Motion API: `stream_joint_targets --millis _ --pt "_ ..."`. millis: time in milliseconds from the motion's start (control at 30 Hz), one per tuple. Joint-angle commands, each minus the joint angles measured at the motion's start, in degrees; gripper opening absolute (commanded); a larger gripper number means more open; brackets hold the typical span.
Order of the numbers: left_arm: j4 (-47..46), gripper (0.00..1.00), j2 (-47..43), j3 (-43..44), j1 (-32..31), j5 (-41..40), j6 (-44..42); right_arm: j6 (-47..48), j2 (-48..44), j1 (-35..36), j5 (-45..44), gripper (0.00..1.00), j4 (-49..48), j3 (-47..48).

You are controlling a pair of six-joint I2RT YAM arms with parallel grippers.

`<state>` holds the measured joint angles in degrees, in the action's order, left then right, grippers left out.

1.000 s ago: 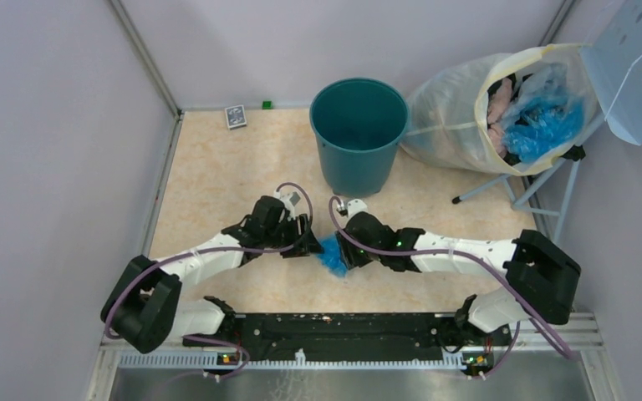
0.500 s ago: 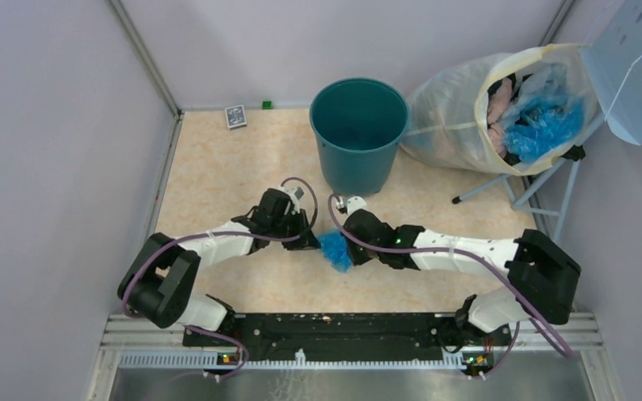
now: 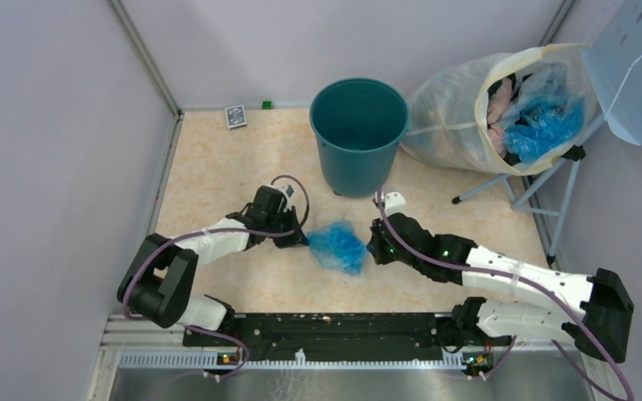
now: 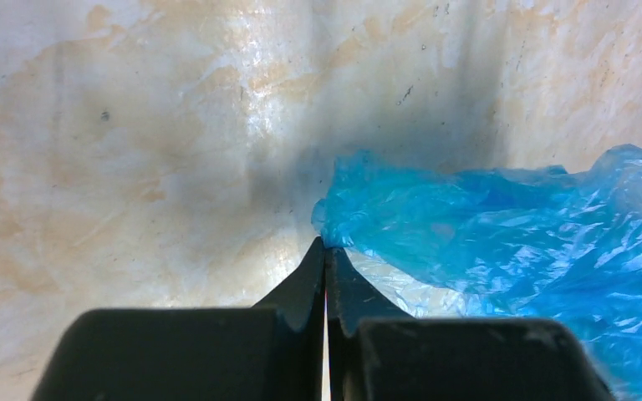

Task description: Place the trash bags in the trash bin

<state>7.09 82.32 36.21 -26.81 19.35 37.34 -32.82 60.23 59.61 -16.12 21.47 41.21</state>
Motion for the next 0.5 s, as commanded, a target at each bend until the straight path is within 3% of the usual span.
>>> stream_joint_targets --millis 0,133,467 --pt "1.62 0.0 -5.0 -1.06 0.42 -2.79 -0.26 -7.47 -4.29 0.33 -9.72 0.0 7.46 -0.97" --pt "3.46 0.0 -8.72 -2.78 0.62 -4.09 0.0 -11.95 -7.19 -0.63 -16.89 0.0 11.99 -2.89" --pt "10.28 0.0 -15.89 -0.69 0.8 -5.09 0.34 -15.7 -8.11 -3.88 -18.77 0.0 19.35 -2.93"
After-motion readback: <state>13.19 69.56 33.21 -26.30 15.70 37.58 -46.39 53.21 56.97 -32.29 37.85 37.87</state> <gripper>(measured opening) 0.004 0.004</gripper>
